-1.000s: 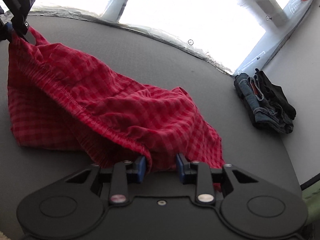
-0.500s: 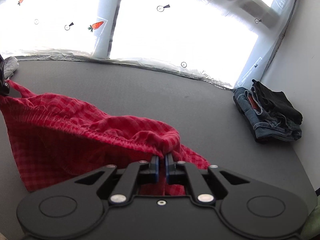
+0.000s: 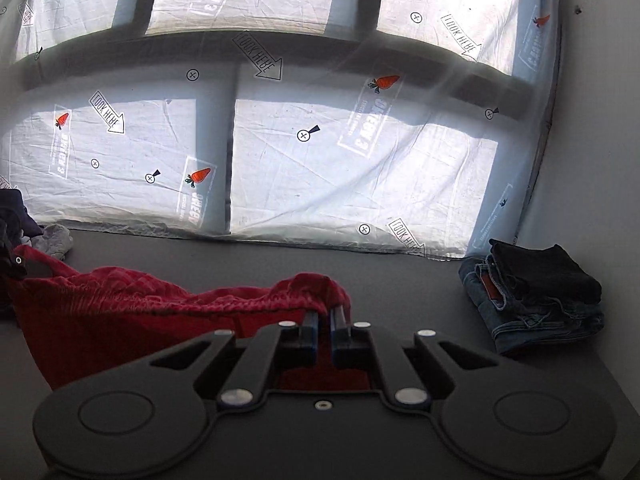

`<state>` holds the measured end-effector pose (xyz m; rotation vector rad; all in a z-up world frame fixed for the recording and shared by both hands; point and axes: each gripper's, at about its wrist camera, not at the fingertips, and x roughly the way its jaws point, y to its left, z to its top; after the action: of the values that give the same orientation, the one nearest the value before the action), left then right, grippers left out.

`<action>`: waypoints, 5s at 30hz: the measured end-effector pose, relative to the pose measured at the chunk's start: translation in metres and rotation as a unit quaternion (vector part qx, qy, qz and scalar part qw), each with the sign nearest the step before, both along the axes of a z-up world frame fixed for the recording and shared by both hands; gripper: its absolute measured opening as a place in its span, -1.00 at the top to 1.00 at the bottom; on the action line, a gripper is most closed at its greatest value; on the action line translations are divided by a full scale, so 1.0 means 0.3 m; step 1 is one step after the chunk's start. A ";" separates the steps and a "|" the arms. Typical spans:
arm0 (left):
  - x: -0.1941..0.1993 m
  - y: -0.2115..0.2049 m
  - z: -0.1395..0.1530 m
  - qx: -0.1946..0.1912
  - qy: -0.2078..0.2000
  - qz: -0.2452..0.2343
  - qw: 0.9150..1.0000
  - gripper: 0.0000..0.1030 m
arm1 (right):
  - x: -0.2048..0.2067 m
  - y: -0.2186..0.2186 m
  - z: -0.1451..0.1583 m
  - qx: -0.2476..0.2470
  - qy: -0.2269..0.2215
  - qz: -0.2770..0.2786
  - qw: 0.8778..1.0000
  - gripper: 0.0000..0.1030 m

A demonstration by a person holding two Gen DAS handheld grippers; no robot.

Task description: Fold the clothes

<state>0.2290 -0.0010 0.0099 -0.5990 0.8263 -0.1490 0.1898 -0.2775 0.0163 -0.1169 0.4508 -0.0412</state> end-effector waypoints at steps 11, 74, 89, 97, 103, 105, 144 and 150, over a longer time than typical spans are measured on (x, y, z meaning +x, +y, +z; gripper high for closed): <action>-0.204 -0.064 0.107 -0.006 0.032 0.007 0.999 0.83 | -0.091 -0.122 0.097 0.058 0.040 0.050 0.996 0.89; 1.258 -0.088 -0.678 0.180 0.157 0.007 0.971 -0.01 | 1.216 -0.145 -0.530 0.070 0.163 0.076 0.981 -0.07; 1.230 -0.035 -0.617 0.143 0.124 0.023 0.982 -0.02 | 1.276 -0.150 -0.570 0.108 0.182 0.119 0.970 0.98; 1.215 -0.019 -0.627 0.155 0.112 0.020 0.981 -0.02 | 1.468 -0.360 -0.605 0.116 0.154 -0.029 0.981 0.83; 1.208 -0.072 -0.656 0.174 0.091 -0.049 0.979 -0.03 | 1.414 -0.405 -0.643 0.124 0.163 -0.049 0.978 0.17; 1.220 -0.096 -0.671 0.175 0.084 -0.076 0.978 -0.03 | 1.399 -0.414 -0.662 0.146 0.179 -0.038 0.972 0.17; 0.538 0.032 -0.604 0.190 0.156 0.075 0.967 -0.11 | 0.760 -0.591 -0.627 0.140 0.276 -0.058 0.949 0.02; 0.363 0.031 -0.665 0.173 0.171 0.108 0.964 -0.17 | 0.575 -0.687 -0.706 0.138 0.284 -0.084 0.945 -0.08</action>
<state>0.3379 0.0082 -0.1896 -0.3837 1.0854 0.3029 0.3623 -0.4837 -0.1954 0.1931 1.0374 -0.1125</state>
